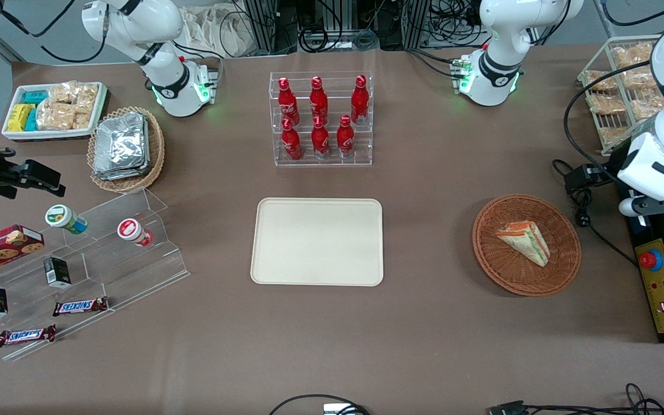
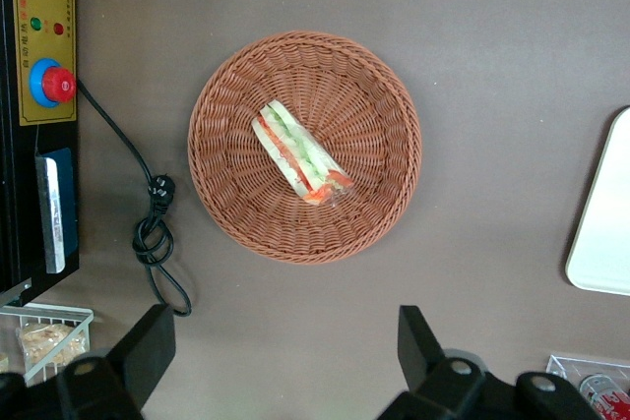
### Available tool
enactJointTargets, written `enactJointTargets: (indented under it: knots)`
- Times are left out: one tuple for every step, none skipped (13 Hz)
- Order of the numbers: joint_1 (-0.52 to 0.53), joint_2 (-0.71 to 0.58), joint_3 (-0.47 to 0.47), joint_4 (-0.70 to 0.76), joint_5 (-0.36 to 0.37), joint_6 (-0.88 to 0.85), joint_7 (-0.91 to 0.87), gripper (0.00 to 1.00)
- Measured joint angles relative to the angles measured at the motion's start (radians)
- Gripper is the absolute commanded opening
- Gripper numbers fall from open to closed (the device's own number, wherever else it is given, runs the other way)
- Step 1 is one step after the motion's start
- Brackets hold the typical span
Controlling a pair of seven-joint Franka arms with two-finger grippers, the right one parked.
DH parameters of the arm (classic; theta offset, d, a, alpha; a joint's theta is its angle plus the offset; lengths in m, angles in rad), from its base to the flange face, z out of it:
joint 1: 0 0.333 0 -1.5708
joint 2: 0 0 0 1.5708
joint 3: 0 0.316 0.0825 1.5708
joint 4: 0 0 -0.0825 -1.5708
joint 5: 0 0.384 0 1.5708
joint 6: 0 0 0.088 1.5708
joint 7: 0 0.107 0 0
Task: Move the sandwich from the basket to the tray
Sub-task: 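Move the open left gripper over the sandwich in the wicker basket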
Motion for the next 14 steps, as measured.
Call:
enactJointTargets:
  knots:
    - [0.000, 0.000, 0.000, 0.003, 0.000, -0.001, 0.000, 1.00]
    - [0.000, 0.001, 0.000, 0.005, 0.000, -0.002, 0.000, 1.00]
    - [0.000, 0.001, 0.000, 0.006, 0.000, -0.002, -0.001, 1.00]
    - [0.000, 0.003, 0.000, 0.006, 0.000, -0.002, -0.001, 1.00]
    - [0.000, 0.007, 0.000, 0.007, 0.005, -0.002, -0.001, 1.00]
    - [0.000, 0.017, 0.000, 0.007, 0.023, -0.002, -0.001, 1.00]
    - [0.000, 0.033, -0.001, 0.007, 0.049, 0.000, -0.001, 1.00]
    - [0.000, 0.049, -0.002, 0.007, 0.066, 0.001, -0.001, 1.00]
    - [0.000, 0.067, -0.002, 0.007, 0.073, 0.001, -0.002, 1.00]
    - [0.000, 0.088, -0.002, 0.007, 0.075, 0.001, -0.010, 1.00]
    - [0.000, 0.110, -0.002, 0.007, 0.075, 0.003, -0.034, 1.00]
    - [0.001, 0.133, -0.001, 0.007, 0.075, 0.009, -0.077, 1.00]
    - [0.001, 0.157, 0.000, 0.005, 0.075, 0.024, -0.132, 1.00]
    - [0.002, 0.181, 0.001, -0.002, 0.075, 0.048, -0.200, 1.00]
